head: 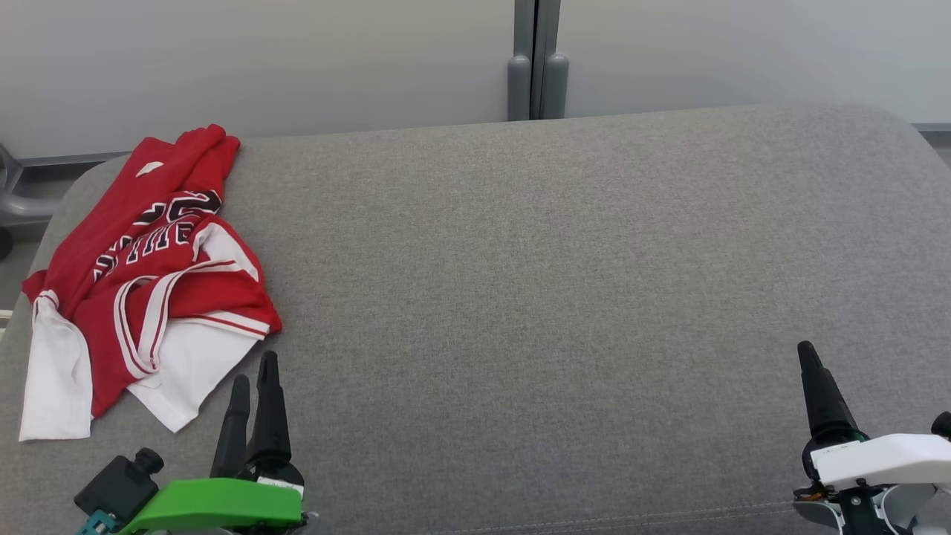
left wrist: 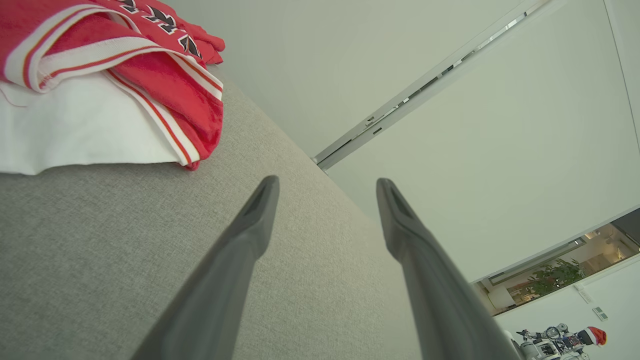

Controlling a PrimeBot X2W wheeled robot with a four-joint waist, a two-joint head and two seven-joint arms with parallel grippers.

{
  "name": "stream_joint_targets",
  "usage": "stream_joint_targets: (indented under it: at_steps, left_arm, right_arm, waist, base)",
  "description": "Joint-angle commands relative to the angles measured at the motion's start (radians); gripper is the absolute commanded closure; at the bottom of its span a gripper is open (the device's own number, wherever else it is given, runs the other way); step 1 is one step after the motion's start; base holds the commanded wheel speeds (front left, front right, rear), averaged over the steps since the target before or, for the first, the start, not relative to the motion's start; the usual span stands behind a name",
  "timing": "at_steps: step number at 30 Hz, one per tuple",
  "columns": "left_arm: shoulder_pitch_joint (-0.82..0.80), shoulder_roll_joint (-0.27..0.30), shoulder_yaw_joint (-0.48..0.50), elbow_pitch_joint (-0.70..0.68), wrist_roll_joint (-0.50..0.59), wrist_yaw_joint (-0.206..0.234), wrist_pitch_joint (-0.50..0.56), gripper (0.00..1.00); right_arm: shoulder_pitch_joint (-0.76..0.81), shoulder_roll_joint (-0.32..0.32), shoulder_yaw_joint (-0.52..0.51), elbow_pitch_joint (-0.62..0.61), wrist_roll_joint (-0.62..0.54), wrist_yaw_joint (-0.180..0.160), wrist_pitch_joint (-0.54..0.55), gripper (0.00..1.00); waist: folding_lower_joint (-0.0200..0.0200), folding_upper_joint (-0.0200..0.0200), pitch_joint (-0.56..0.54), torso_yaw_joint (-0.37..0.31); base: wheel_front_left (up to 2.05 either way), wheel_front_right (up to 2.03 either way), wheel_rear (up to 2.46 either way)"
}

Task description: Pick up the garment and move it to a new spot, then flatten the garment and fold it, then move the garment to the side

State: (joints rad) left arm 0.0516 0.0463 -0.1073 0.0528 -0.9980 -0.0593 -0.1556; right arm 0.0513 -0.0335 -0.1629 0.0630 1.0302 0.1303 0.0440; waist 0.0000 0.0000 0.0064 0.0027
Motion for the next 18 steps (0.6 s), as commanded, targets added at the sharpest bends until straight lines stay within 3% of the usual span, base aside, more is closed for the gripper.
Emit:
stream_joint_targets:
  at_steps: [1,18]
  left_arm:
    - [-0.025,0.002,0.001,-0.017,0.039,0.009,-0.007,0.0]
    - [-0.001,0.008,0.036,0.01,0.33,0.028,-0.034,0.0]
  right_arm:
    - [-0.021,-0.009,0.008,-0.02,-0.04,0.0,-0.013,0.0]
    - [-0.028,-0.012,0.086,-0.022,-0.347,0.0,-0.093,0.0]
  waist:
    - [0.0,0.0,0.0,0.0]
    - [0.0,0.0,-0.006,0.0]
  base:
    - [0.0,0.0,0.0]
    - [0.0,0.0,0.0]
